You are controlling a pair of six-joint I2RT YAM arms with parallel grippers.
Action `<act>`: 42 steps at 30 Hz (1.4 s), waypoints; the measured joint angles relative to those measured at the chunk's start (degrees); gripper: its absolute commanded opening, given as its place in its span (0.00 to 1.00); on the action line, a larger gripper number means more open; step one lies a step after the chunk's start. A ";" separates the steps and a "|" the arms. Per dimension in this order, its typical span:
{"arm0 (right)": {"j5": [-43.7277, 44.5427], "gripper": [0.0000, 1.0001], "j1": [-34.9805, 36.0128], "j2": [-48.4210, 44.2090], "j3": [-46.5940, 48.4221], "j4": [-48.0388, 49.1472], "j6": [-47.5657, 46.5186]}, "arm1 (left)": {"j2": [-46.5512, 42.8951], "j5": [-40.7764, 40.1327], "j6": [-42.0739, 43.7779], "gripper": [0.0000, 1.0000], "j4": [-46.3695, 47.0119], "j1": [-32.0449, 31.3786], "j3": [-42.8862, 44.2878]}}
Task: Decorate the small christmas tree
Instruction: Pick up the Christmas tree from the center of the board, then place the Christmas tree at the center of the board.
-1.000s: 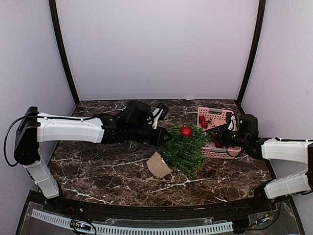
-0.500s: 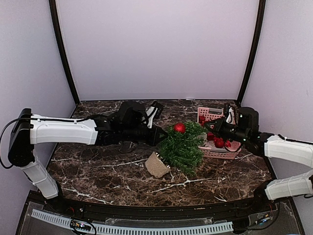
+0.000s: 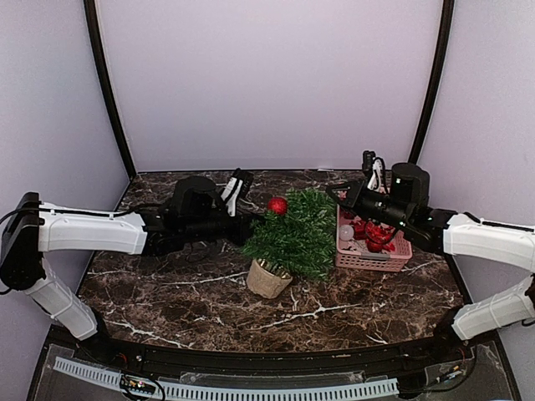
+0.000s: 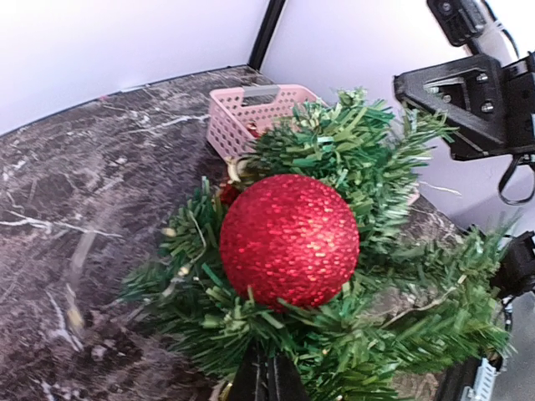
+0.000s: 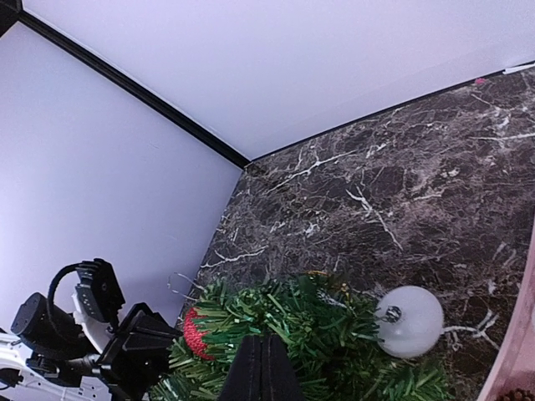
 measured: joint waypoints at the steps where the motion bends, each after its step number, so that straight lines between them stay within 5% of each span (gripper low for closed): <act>1: 0.24 0.00 0.48 0.59 0.63 0.42 -0.20 | 0.00 -0.07 0.61 0.00 1.01 0.61 -0.57; 17: 0.76 0.00 3.17 11.10 15.15 3.72 -7.02 | 1.44 -0.39 9.14 0.00 13.88 7.82 -2.03; 30: -1.62 0.00 3.80 15.32 16.76 5.31 -12.22 | 11.54 0.52 13.42 0.00 26.75 9.64 -3.23; 37: -2.23 0.00 4.24 15.34 16.76 5.31 -13.07 | 12.48 -0.26 13.90 0.20 27.91 9.66 -4.00; 42: -2.27 0.09 4.26 15.34 16.76 5.31 -13.33 | 12.37 -1.29 13.94 0.37 27.54 9.88 -5.44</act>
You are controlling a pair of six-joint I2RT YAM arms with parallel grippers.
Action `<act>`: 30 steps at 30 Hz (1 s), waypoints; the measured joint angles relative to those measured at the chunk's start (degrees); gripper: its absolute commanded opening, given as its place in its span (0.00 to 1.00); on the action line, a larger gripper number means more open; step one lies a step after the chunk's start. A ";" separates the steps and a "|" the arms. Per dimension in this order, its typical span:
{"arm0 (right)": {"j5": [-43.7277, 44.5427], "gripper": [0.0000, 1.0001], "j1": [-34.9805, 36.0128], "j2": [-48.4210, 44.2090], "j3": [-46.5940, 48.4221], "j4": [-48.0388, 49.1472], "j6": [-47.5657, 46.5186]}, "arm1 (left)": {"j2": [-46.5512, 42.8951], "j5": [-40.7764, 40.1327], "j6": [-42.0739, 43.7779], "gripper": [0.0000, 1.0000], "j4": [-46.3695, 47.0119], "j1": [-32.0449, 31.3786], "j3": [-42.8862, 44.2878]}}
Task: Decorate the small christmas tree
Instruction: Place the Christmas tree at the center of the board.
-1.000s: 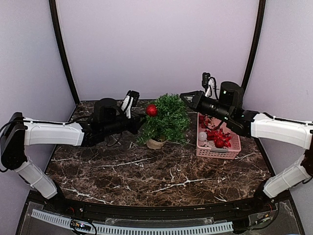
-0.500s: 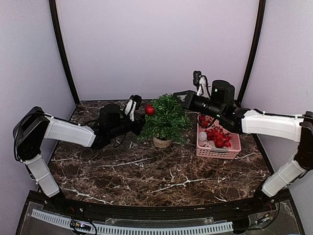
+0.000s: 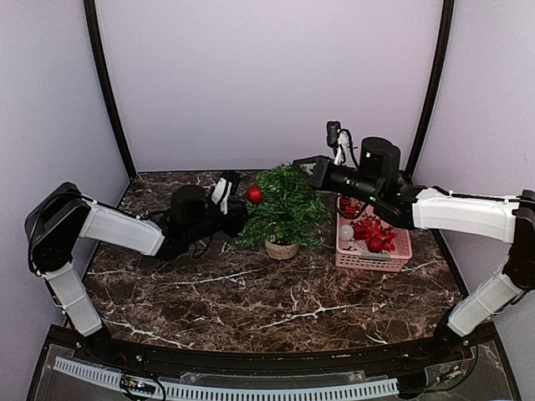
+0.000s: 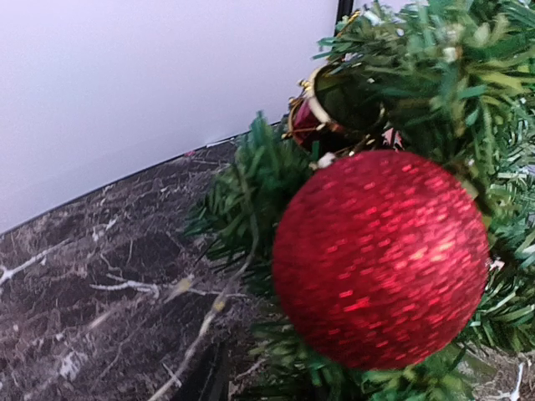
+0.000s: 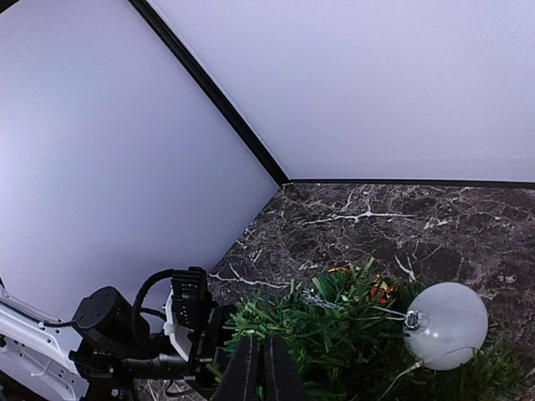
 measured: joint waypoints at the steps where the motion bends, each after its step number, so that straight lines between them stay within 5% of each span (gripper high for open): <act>1: -0.07 0.13 0.04 0.00 0.00 0.02 -0.17 | -0.20 -0.42 0.07 0.41 -0.02 0.02 -0.55; 5: -0.02 0.39 0.48 -0.02 0.00 0.15 -0.52 | -2.10 -2.12 0.11 0.54 -0.63 0.09 -3.34; 10: 1.53 0.56 0.87 -0.39 -0.02 -0.17 -1.20 | -6.64 -4.94 0.07 0.66 -0.85 0.09 -6.71; 30: 8.28 0.72 1.53 -4.90 -1.03 -3.98 -3.93 | -14.14 -5.31 -0.28 0.94 -4.24 0.13 -11.15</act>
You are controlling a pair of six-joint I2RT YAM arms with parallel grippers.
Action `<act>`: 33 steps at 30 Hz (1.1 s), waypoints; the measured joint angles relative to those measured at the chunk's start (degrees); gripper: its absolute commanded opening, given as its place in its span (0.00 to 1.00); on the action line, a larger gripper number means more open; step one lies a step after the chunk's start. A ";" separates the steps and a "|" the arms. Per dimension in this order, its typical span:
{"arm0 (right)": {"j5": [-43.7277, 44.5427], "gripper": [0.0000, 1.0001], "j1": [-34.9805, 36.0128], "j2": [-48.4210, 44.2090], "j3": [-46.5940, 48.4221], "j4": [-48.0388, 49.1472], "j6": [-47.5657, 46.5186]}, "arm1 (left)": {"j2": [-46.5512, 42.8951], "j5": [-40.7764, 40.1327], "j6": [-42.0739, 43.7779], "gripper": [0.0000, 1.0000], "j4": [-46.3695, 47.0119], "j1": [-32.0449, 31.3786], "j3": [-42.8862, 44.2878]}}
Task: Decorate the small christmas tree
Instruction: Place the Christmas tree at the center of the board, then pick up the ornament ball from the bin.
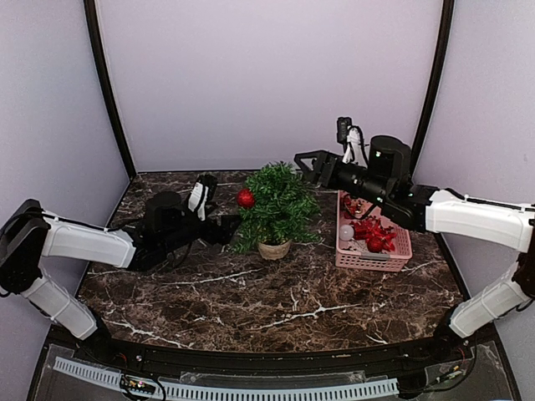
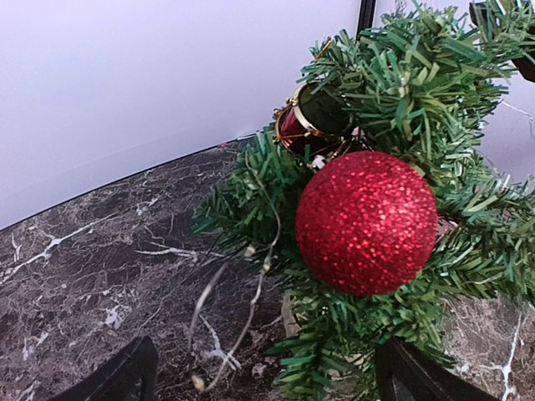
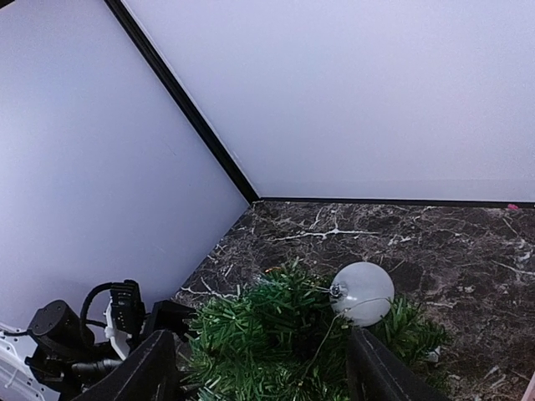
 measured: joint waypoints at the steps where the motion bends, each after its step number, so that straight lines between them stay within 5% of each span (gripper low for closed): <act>1: 0.20 0.72 0.00 -0.39 -0.09 -0.22 -0.13 | -0.76 0.22 0.02 0.95 -0.26 0.00 -0.33; 10: 4.52 0.73 0.02 -6.21 -1.57 -5.53 -1.36 | -8.52 3.08 -0.90 0.97 -4.00 0.22 -3.08; 17: 12.83 0.70 -2.16 -12.33 -1.44 -24.33 -2.62 | -23.50 -2.16 -7.87 0.99 -15.82 0.26 -8.37; 22: 12.63 0.66 -12.52 -12.50 -2.47 -37.86 -3.32 | -34.77 -3.61 -16.17 0.99 -29.81 1.29 -7.23; 27: 11.69 0.59 -18.99 -9.20 -4.28 -44.15 -5.62 | -35.17 -2.29 -21.31 0.99 -41.20 3.80 -4.50; 33: 8.26 0.49 -24.26 -1.11 -7.17 -44.74 -9.22 | -32.35 3.06 -23.23 0.99 -44.26 5.33 -3.89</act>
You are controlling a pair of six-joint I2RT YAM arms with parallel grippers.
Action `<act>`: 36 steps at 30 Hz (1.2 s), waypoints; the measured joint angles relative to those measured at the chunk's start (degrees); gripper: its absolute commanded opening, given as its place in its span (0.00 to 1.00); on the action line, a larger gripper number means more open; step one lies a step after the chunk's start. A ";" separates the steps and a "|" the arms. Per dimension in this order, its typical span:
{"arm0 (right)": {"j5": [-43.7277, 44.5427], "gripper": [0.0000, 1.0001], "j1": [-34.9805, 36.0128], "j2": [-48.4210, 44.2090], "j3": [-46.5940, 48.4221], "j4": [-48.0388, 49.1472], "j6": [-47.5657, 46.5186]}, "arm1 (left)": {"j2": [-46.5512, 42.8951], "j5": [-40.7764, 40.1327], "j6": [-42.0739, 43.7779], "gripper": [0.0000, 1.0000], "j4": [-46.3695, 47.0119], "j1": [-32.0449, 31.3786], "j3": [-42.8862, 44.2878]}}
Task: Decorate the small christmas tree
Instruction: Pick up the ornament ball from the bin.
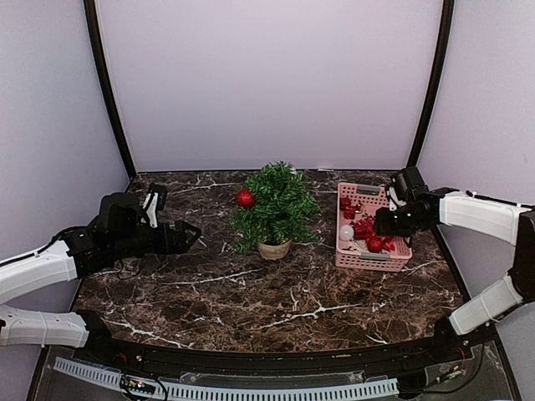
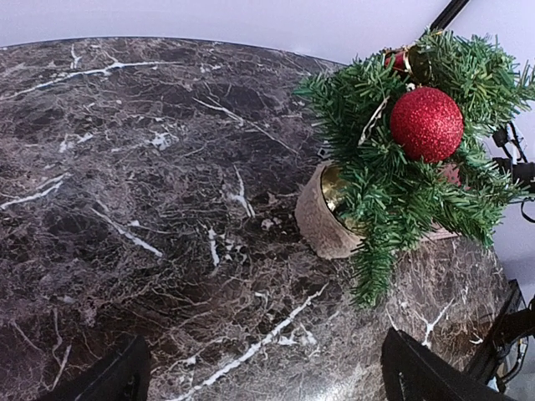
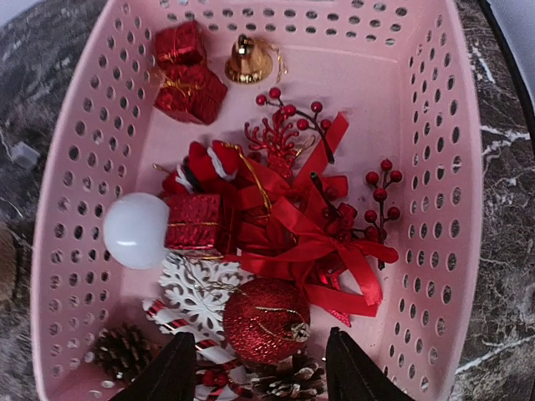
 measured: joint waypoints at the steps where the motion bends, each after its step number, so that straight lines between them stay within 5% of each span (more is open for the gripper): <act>1: -0.26 0.47 -0.17 1.05 -0.20 0.11 -0.79 | 0.76 0.72 0.00 0.99 0.00 0.09 0.33; 18: 1.97 0.25 -0.24 11.30 3.96 2.03 -9.16 | 3.48 5.51 0.00 0.99 0.07 1.01 1.79; 25: 3.26 0.00 -0.24 13.18 5.31 2.56 -9.94 | 3.21 5.90 0.00 0.99 0.04 1.05 1.79; 36: 4.07 0.00 -0.24 6.97 5.70 2.01 -8.81 | -2.67 7.37 1.11 0.99 1.77 1.31 0.48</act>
